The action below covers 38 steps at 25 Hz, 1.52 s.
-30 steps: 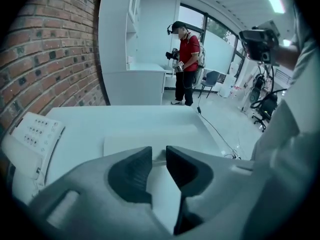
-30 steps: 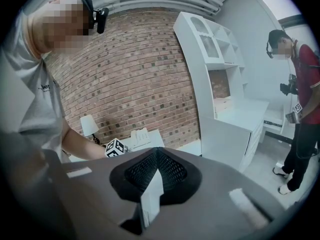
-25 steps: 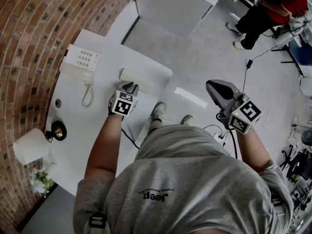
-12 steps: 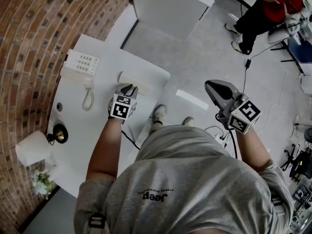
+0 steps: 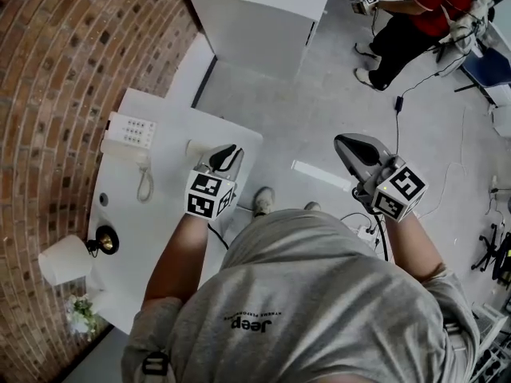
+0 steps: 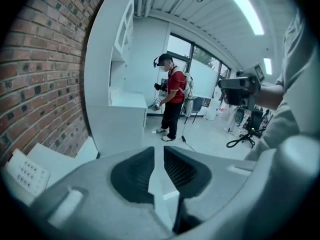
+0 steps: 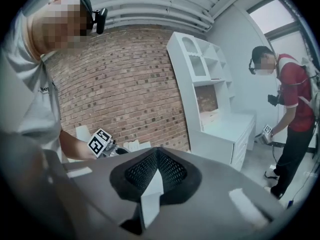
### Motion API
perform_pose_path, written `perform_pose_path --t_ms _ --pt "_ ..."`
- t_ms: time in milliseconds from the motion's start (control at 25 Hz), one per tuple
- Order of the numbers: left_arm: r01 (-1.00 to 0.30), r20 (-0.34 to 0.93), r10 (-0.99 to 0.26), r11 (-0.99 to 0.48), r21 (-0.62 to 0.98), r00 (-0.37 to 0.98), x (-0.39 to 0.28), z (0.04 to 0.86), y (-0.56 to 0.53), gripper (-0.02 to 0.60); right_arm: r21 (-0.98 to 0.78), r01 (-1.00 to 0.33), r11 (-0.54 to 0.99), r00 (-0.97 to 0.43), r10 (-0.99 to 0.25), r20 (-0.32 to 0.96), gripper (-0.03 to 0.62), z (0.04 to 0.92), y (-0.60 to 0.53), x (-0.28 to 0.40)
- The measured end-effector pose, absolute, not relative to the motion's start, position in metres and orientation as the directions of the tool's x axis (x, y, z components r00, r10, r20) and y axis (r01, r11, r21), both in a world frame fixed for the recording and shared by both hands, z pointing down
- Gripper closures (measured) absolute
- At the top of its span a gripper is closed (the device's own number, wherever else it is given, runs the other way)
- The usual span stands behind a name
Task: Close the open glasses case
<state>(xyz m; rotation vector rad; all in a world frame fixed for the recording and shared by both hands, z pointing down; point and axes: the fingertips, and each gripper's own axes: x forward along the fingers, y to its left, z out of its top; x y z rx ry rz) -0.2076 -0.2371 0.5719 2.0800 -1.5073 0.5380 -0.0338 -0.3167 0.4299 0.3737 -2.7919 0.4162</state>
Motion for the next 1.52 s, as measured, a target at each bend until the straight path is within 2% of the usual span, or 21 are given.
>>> perform_pose_path --t_ms 280,400,840,1200,1520 --pt "-0.898 0.454 -0.776 -0.408 0.166 0.437 -0.131 0.492 -0.283 0.582 -0.217 -0.4 0.89 -0.901 -0.34 0.269 0.585 0.407 -0.334 0.032" --pt "-0.859 0.395 -0.765 -0.48 0.18 0.51 -0.094 0.46 -0.3 0.583 -0.202 -0.457 0.866 -0.879 -0.405 0.252 0.585 0.396 -0.338 0.067" --pt "-0.659 0.246 -0.613 -0.725 0.203 0.751 0.049 0.384 -0.33 0.584 -0.175 -0.645 0.744 -0.763 -0.613 0.206 0.585 0.375 -0.342 0.188" --pt "-0.567 0.193 -0.534 -0.793 0.223 0.823 0.124 0.365 -0.328 0.584 -0.18 -0.715 0.676 -0.699 -0.684 0.206 0.585 0.377 -0.336 0.25" --pt "-0.566 0.171 -0.54 -0.785 0.253 0.824 0.141 0.362 -0.323 0.584 -0.179 -0.712 0.679 -0.702 -0.677 0.222 0.585 0.374 -0.333 0.261"
